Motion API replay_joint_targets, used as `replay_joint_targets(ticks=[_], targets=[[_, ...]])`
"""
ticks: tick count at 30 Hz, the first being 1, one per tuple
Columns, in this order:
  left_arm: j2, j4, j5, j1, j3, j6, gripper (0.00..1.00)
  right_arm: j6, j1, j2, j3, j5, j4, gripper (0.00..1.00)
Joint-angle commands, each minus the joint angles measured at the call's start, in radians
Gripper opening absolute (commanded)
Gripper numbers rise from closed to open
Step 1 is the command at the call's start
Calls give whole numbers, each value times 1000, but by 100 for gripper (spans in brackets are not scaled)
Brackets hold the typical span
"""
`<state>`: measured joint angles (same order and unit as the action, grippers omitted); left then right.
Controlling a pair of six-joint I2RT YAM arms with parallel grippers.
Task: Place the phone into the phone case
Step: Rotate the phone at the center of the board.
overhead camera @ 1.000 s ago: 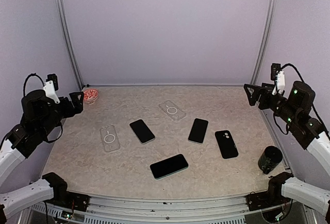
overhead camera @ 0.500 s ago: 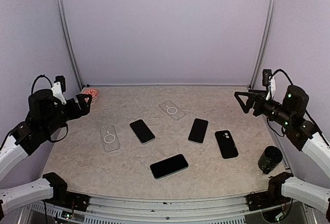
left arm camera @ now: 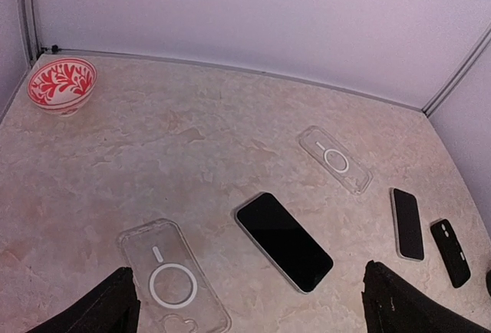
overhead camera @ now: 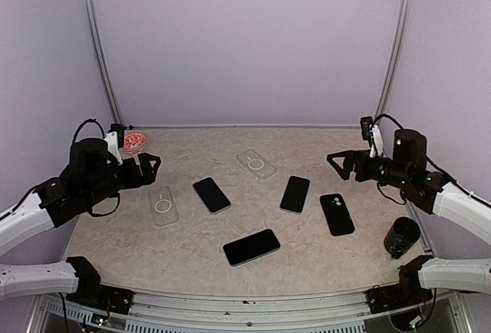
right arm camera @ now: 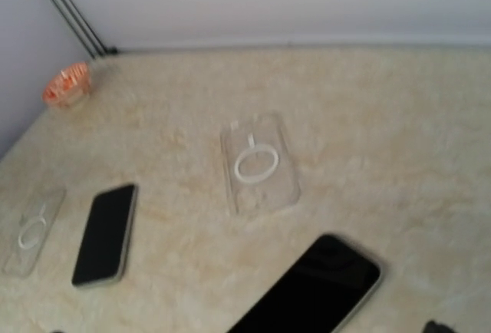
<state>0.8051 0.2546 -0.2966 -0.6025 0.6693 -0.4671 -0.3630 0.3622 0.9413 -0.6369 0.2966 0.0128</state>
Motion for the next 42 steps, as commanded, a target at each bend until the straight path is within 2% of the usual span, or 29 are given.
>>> replay_joint_targets(ticks=[1, 9, 20, 25, 32, 42], targets=[[54, -38, -33, -49, -19, -24, 99, -4, 59, 72, -36, -94, -42, 100], [151, -84, -57, -130, -33, -43, 99, 10, 161, 198, -81, -236, -107, 100], [237, -136, -39, -216, -59, -54, 99, 120, 332, 347, -145, -271, -179, 100], [275, -177, -7, -241, -79, -54, 99, 184, 415, 405, -158, -288, -223, 100], [343, -214, 31, -261, -86, -25, 99, 252, 521, 480, -179, -388, -299, 100], [470, -321, 133, -300, -87, -9, 99, 297, 625, 551, -180, -460, -336, 100]])
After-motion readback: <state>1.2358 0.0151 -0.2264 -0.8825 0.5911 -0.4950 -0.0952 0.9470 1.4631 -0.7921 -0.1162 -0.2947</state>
